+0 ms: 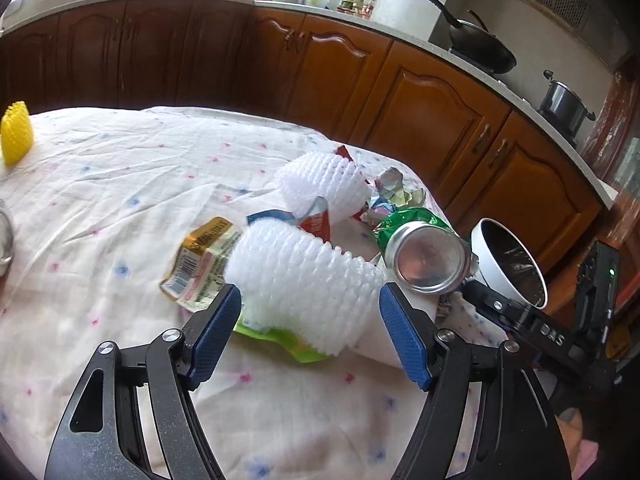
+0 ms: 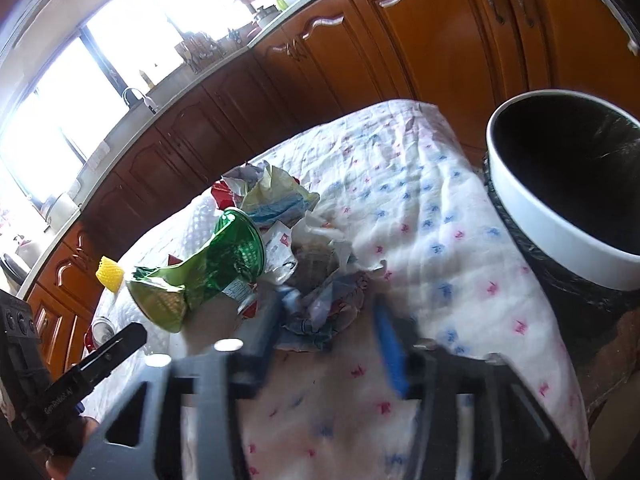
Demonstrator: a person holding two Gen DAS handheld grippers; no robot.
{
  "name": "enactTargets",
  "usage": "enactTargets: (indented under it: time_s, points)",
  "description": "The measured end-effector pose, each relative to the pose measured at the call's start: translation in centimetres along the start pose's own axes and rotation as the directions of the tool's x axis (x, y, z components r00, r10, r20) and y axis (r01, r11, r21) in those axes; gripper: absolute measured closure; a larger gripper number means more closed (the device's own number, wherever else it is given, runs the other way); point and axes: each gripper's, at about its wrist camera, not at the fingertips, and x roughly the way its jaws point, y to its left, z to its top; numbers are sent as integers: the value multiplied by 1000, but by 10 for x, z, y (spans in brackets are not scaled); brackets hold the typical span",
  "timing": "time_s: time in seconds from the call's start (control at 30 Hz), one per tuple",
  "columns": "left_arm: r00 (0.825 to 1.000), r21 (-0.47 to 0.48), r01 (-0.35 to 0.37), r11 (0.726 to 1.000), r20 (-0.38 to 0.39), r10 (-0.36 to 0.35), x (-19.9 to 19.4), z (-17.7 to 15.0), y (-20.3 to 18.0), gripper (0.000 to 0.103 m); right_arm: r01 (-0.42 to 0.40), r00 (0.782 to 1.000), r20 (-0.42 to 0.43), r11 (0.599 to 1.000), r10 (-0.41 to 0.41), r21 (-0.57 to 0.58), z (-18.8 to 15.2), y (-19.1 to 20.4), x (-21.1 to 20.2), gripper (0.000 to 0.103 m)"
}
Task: Collect trash
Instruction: 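Grasp the white foam net with the left tool while the right tool grasps crumpled paper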
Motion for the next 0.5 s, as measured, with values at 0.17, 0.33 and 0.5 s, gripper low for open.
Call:
enactTargets:
  time_s: [0.17,0.33,0.5]
  points:
    - [997,33,69,997,-47,-67,11,1,-11,84,-1,1000,14,999,2,-32,-3,1,-7,97]
    - [991,67,122,990,-59,-118,10,-2,-31,98,6,999,39,999,-5,-31,-3,-6,-22,98]
    - [983,102,178,979,-68,-172,7,-4,-51,98,8,997,73,1000,-8,-7,-4,-19,-45,98]
